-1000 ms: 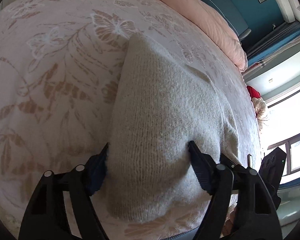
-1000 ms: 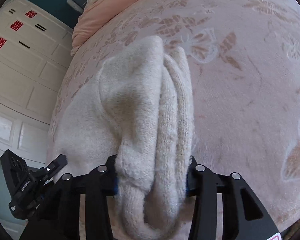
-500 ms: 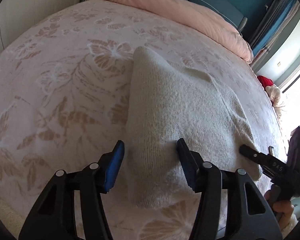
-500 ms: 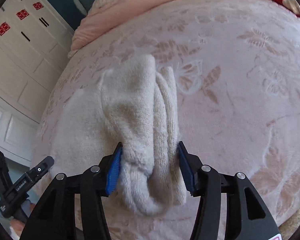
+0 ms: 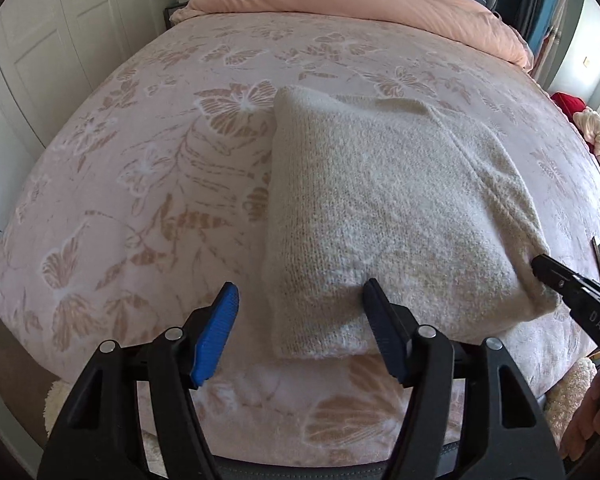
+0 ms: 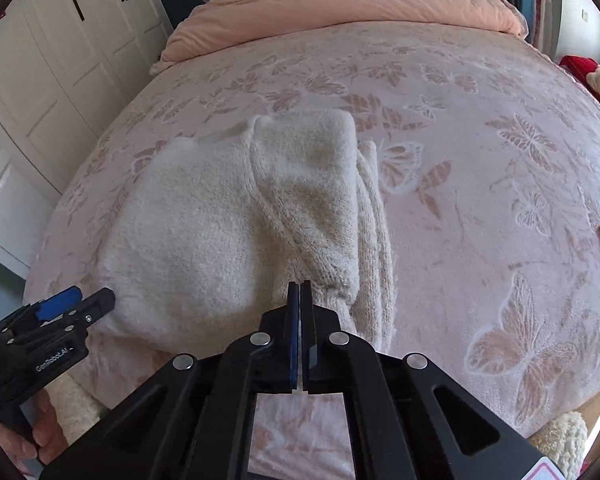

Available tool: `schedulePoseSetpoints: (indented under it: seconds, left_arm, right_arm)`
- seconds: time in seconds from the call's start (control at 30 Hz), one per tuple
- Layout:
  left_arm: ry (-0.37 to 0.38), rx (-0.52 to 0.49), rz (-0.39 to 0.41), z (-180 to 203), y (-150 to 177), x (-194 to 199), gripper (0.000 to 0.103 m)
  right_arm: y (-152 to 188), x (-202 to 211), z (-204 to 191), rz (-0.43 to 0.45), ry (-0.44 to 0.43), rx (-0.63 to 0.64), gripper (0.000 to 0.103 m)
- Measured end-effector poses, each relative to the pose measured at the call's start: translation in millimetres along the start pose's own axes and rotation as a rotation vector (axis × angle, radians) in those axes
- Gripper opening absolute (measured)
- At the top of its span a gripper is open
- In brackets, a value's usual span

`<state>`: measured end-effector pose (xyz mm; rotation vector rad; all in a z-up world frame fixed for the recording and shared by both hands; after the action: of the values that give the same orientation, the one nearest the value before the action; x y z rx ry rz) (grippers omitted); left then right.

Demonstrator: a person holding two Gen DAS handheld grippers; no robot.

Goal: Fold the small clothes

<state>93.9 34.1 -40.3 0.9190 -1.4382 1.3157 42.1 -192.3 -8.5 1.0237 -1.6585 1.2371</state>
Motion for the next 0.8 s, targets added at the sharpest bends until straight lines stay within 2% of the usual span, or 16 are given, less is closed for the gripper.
schedulePoseSetpoints:
  seconds: [0.03,0.23,0.37,0.47,0.53,0.67,0.8]
  left_arm:
    - [0.001,-0.006,0.006,1.7,1.7,5.2,0.062]
    - [-0.007,-0.015,0.021,9.0,18.9,26.6,0.063]
    - [-0.017,-0.023,0.028,13.7,29.1,34.5,0.064]
    - [-0.027,-0.028,0.037,16.4,31.7,38.5,0.064]
    - [-0.032,-0.031,0.042,17.4,32.9,40.8,0.064]
    - [-0.047,-0.036,0.038,16.3,35.1,39.8,0.069]
    - [-0.092,-0.083,0.004,14.2,44.3,27.7,0.069]
  right_arm:
    - [4.8,6.4,0.6,0.007,-0.008,-0.01,0.003]
    - [40.6,19.7,2.0,0.009,-0.017,-0.047,0.004]
    - [42.9,15.7,4.2,-0.006,-0.02,-0.049,0.004]
    - [36.6,8.5,9.0,-0.029,-0.037,-0.06,0.021]
    - [33.5,0.6,13.7,-0.049,-0.044,-0.077,0.046]
    - [23.9,-14.8,20.3,-0.091,-0.094,-0.113,0.047]
    - [14.0,-28.7,21.9,-0.126,-0.127,-0.141,0.049]
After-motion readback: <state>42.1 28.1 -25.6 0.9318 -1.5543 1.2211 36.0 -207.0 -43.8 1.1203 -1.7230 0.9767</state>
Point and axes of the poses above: each gripper's, at about its wrist camera, not at the fingertips, and x roughly against the way its jaws point, z to its right, y to its underside, the point moved 1 cm from there along -x, roughly the way its jaws point, and after that the axes turned 14 degrees about -z, right-handed, at the moved point
